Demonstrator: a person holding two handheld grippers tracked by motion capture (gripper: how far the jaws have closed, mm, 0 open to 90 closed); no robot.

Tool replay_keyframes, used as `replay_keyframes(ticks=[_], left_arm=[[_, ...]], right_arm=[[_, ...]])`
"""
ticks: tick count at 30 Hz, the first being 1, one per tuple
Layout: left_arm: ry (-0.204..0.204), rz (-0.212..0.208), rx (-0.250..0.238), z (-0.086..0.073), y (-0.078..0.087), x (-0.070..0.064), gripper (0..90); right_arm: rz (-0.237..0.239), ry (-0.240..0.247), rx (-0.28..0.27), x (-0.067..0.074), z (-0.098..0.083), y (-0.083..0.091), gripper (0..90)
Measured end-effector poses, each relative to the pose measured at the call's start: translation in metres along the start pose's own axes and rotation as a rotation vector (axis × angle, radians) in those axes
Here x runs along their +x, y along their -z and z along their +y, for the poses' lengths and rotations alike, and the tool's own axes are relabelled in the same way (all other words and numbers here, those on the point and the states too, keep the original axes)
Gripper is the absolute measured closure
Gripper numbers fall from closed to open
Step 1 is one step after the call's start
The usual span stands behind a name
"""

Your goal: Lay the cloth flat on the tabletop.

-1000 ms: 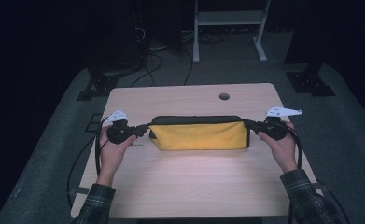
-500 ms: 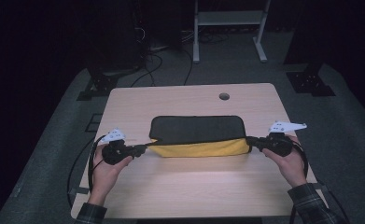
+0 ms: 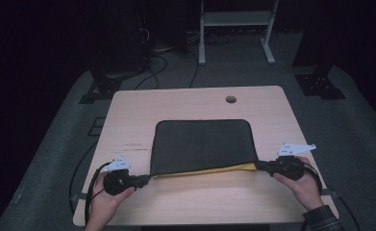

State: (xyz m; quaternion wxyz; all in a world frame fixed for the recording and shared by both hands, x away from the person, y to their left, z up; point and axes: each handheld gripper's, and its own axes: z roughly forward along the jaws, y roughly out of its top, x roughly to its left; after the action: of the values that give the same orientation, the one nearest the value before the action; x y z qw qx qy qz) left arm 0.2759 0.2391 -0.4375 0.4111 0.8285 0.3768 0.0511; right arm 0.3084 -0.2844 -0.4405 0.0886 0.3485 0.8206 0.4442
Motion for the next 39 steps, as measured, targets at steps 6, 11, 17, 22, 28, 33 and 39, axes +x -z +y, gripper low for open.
replay_keyframes(ticks=[6,11,17,22,28,33,39], left_arm=[[-0.002,-0.011,0.055,-0.013,-0.002,-0.007,85.4],[0.011,-0.029,0.081,-0.025,0.000,-0.012,85.3],[-0.008,-0.024,0.093,-0.029,0.000,-0.015,77.8],[-0.015,0.015,0.018,-0.022,0.016,-0.014,62.3],[0.008,0.049,-0.017,-0.020,0.018,-0.004,60.3],[-0.017,0.090,-0.030,-0.011,0.011,0.005,60.6],[-0.020,0.123,-0.055,0.001,0.003,0.017,59.8]], right_arm=[[0.018,0.014,0.076,0.007,-0.016,-0.004,85.0],[0.045,0.028,0.120,0.015,-0.028,-0.002,84.9],[0.065,0.042,0.146,0.021,-0.036,-0.001,73.1],[0.088,0.047,0.055,0.020,-0.030,0.011,61.4],[0.047,0.044,-0.003,0.011,-0.024,0.024,55.6],[-0.060,0.011,-0.008,-0.010,-0.023,0.018,51.8],[-0.169,-0.027,0.006,-0.033,-0.022,0.006,51.1]])
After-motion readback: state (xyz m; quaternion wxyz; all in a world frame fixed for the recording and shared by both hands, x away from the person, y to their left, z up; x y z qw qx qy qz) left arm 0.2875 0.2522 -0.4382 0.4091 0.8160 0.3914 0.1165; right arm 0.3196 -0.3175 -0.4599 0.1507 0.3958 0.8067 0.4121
